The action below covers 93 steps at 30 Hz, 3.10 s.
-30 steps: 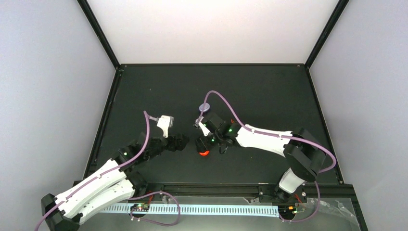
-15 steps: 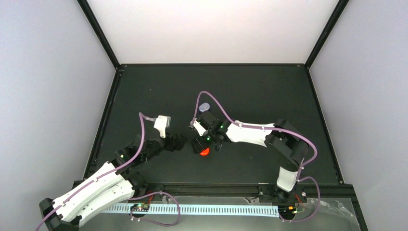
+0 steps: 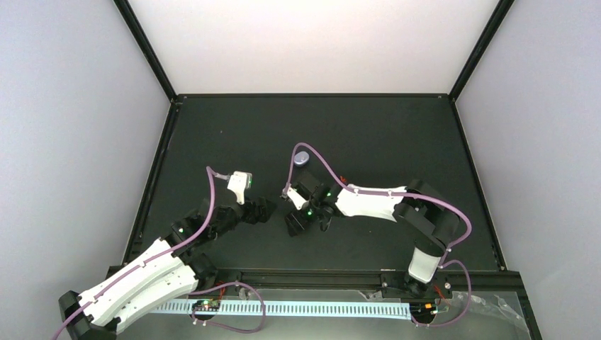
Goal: Insert the wireless bluetooth earbuds into the charging case
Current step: Pick up the charging case at the center of the board.
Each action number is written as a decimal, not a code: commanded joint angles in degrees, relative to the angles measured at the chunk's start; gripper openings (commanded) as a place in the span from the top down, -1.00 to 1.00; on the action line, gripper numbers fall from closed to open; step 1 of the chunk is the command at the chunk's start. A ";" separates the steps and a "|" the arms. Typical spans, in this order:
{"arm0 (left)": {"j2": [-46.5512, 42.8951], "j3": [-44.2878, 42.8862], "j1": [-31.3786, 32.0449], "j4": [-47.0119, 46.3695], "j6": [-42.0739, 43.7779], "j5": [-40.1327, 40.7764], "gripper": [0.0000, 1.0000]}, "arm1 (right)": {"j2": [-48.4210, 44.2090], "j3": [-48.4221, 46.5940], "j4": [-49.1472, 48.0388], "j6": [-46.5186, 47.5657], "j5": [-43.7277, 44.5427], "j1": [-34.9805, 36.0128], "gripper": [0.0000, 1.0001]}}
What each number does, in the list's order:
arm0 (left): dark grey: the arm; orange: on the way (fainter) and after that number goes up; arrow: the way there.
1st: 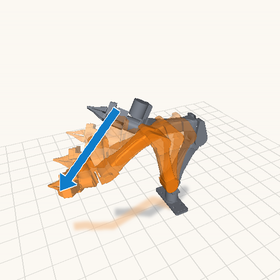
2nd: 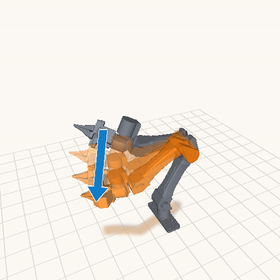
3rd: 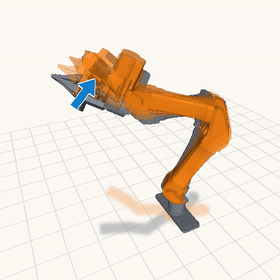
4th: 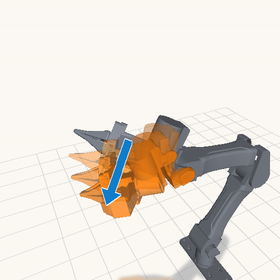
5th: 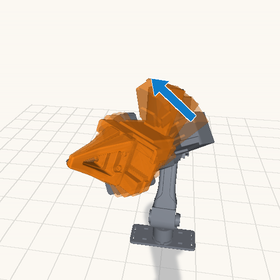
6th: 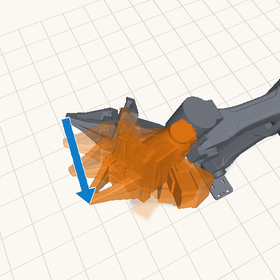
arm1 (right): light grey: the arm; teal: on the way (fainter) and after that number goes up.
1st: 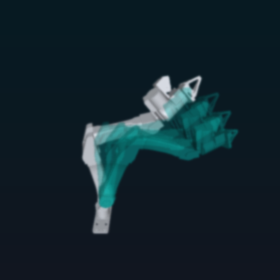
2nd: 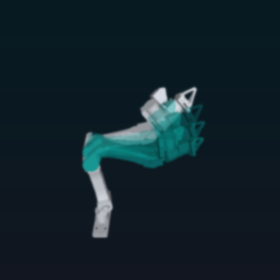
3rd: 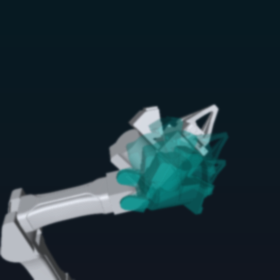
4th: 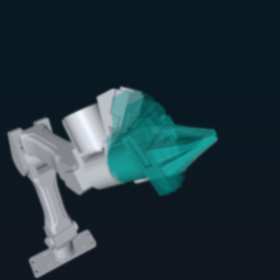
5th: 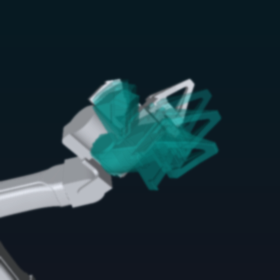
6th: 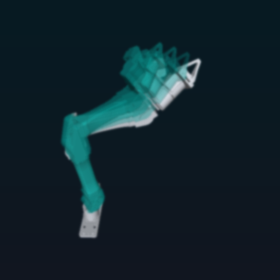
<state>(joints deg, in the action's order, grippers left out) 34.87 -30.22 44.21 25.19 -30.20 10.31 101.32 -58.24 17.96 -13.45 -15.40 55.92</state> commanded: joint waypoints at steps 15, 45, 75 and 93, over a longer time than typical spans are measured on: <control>-0.50 0.33 -0.43 0.40 -1.10 -1.35 -0.96 | 1.00 -4.86 5.99 0.03 10.83 2.61 -0.41; -3.08 1.33 -0.42 1.08 -2.49 0.94 -0.95 | 4.59 -7.08 7.97 -8.50 18.98 4.90 -0.42; -6.34 3.26 -0.38 2.05 -5.30 -0.53 -0.96 | -0.31 -6.59 -1.83 -2.63 4.13 1.16 -0.49; -8.73 4.51 -0.44 2.77 -5.84 -0.71 -0.97 | 1.52 -0.68 -0.68 -3.18 1.83 1.21 -0.42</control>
<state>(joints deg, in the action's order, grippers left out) 26.50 -25.96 44.21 27.59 -35.35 10.20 105.93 -63.44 17.10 -15.73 -12.75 57.14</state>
